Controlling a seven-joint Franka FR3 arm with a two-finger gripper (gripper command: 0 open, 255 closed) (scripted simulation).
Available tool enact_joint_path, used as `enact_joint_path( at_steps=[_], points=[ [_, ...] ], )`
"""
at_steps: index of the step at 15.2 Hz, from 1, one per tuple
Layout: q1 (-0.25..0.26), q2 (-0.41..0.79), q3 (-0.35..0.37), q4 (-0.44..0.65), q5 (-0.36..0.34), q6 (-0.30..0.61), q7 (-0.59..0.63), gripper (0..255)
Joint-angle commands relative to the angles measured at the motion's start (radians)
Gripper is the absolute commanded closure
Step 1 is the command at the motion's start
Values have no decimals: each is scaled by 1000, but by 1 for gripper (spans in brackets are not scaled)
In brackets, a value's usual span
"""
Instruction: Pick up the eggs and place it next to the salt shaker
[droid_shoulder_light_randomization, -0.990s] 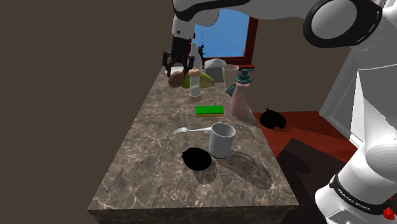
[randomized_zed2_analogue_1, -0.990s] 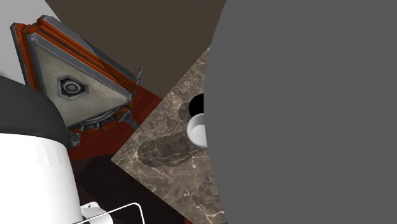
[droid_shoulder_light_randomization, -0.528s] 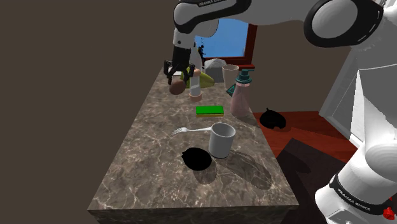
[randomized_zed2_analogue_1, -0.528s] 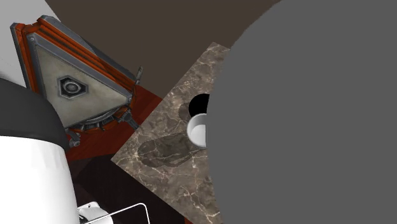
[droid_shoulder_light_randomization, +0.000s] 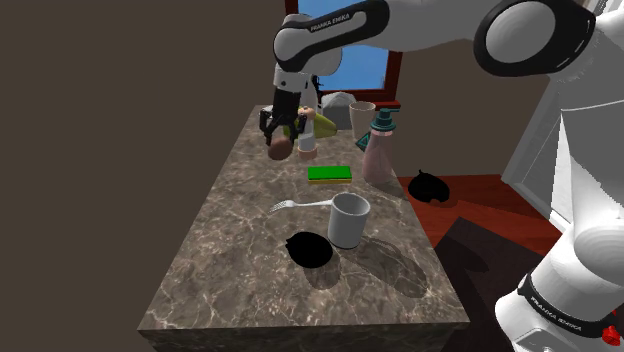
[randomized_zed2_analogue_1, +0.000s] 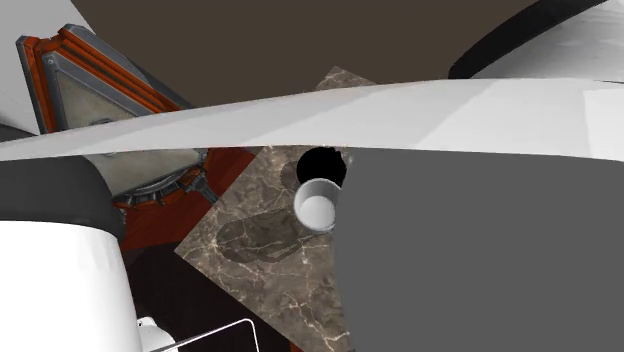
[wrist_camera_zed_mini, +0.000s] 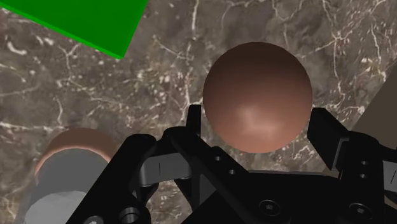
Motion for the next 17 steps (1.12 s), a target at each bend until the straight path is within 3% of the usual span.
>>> enact_joint_path(
  at_steps=[1, 13, 17],
  points=[
    [0, 4, 0, -21, 1, 26, -5, 255],
    [2, 59, -6, -103, -1, 159, -31, 255],
    [2, 59, -6, -103, -1, 159, -31, 255]
  ],
)
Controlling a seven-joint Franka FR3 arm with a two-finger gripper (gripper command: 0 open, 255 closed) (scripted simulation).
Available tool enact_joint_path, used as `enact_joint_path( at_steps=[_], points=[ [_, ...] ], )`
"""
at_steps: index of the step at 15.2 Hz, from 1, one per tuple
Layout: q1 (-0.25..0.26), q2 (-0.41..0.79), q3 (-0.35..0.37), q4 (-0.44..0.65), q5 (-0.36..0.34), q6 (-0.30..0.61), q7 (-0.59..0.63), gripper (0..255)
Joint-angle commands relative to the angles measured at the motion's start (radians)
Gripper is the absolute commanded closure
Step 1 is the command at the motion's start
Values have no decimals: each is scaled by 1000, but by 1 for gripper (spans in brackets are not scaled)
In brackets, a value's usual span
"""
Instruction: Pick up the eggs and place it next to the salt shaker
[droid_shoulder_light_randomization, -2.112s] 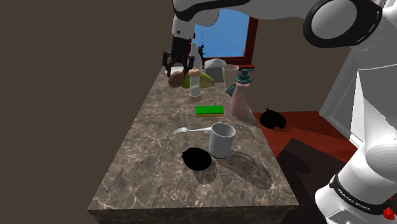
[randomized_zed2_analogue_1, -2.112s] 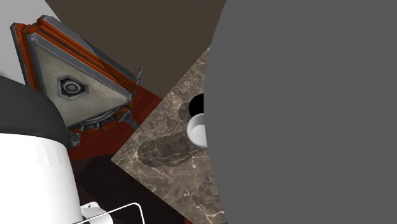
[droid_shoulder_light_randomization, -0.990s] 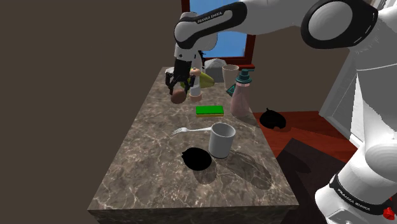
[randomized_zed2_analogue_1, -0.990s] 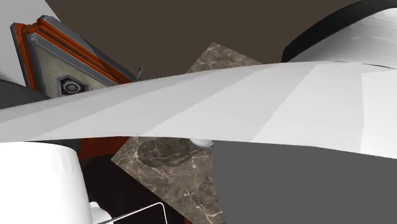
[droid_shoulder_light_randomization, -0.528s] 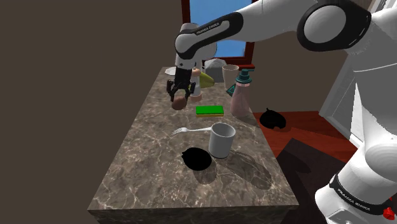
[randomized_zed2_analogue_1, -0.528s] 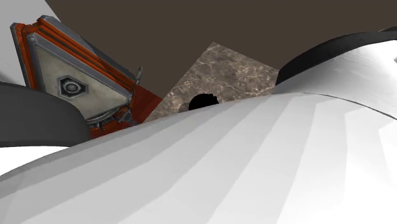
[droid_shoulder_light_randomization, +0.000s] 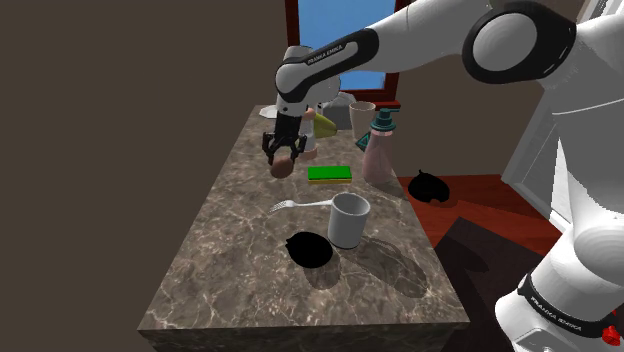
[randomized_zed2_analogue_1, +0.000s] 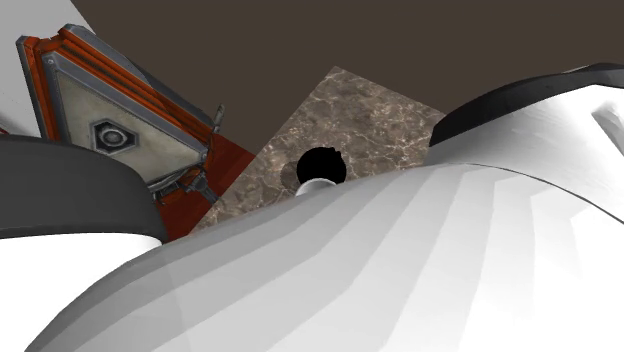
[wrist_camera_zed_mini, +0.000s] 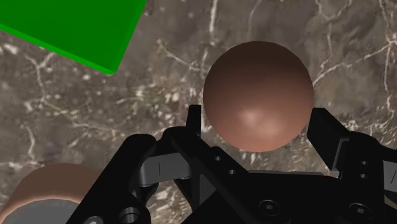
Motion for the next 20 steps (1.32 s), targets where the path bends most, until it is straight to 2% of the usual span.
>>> enact_joint_path(
  at_steps=[1, 4, 5, 10, 14, 20],
  points=[
    [0, 5, -1, -6, -1, 2, 0, 255],
    [0, 5, -2, -6, -1, 2, 0, 255],
    [1, 6, -1, -6, -1, 3, 1, 0],
    [0, 5, -2, -6, -1, 2, 0, 0],
    [-22, -49, 0, 34, 6, -95, -3, 0],
    [-22, -49, 0, 34, 6, -95, -3, 0]
  ],
)
